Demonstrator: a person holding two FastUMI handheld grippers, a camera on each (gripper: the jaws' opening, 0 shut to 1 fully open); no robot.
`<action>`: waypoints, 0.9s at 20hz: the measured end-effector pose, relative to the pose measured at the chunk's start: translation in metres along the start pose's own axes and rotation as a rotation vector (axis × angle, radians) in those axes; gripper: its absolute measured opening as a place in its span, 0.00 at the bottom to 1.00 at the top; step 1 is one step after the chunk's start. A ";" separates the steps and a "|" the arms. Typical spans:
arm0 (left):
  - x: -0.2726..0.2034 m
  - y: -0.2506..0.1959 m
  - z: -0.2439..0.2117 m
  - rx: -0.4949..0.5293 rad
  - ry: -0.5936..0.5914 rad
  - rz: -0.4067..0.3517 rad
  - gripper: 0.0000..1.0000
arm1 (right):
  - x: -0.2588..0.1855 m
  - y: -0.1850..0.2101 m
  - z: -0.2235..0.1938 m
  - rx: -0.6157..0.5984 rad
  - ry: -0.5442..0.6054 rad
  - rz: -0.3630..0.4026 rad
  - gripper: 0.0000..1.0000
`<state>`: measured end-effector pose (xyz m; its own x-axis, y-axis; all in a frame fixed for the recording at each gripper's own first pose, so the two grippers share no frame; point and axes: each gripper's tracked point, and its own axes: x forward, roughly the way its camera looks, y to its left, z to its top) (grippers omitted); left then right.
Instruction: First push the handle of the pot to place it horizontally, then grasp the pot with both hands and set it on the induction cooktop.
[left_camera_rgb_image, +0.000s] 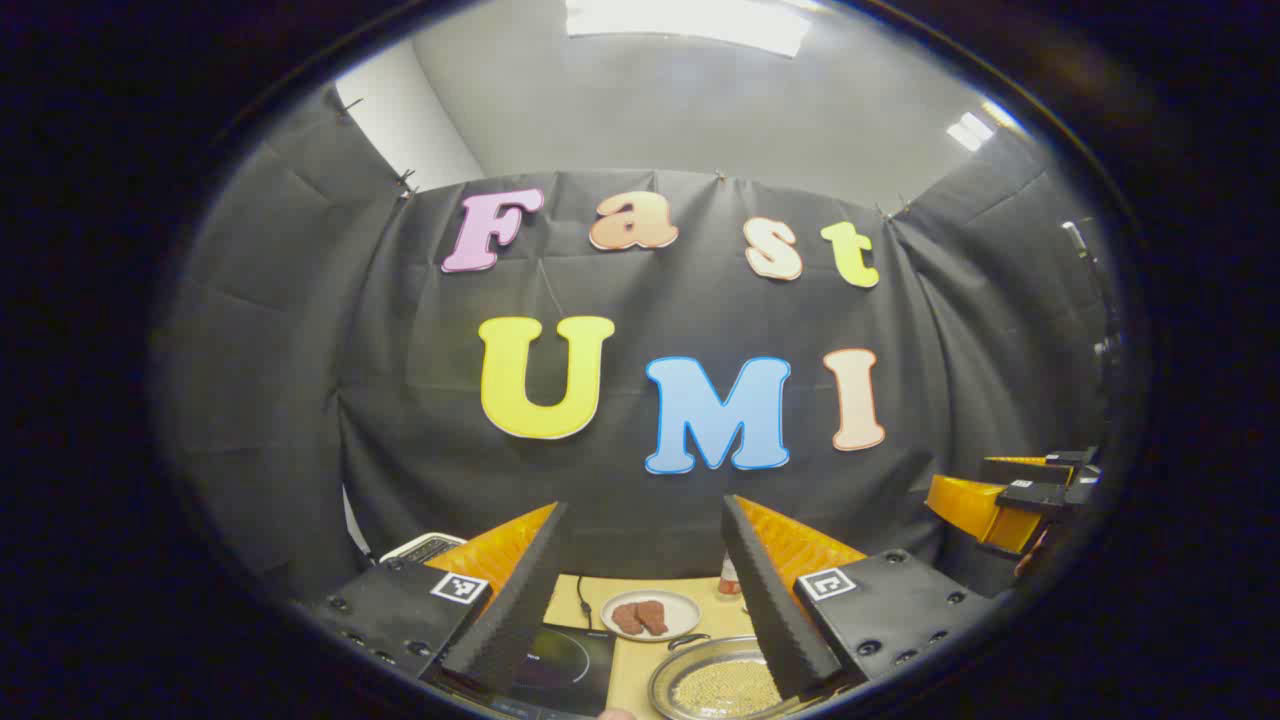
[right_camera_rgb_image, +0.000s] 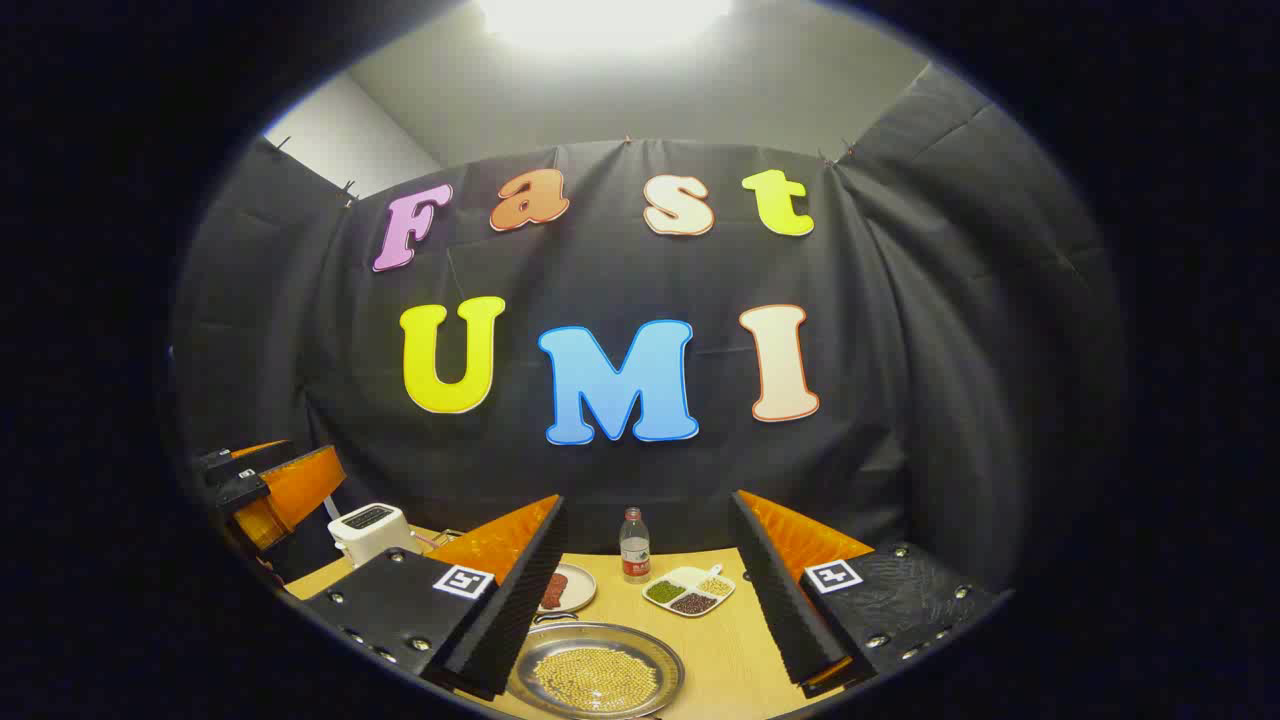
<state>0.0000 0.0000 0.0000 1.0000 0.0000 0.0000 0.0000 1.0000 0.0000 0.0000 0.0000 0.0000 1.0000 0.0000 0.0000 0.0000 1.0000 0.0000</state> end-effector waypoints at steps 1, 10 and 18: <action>0.000 0.002 0.001 0.007 0.003 -0.008 0.99 | 0.001 0.005 -0.001 -0.003 0.003 0.001 0.97; 0.005 0.022 -0.010 -0.008 0.026 -0.009 0.95 | 0.001 0.021 -0.007 -0.002 0.028 0.001 0.97; -0.003 0.026 -0.014 0.019 0.031 -0.014 0.95 | 0.005 0.027 -0.045 0.012 0.105 0.029 0.97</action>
<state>-0.0026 0.0255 -0.0138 0.9994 -0.0139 -0.0307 0.0145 0.9997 0.0185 0.0051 0.0274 -0.0447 0.9940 0.0297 -0.1048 -0.0285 0.9995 0.0133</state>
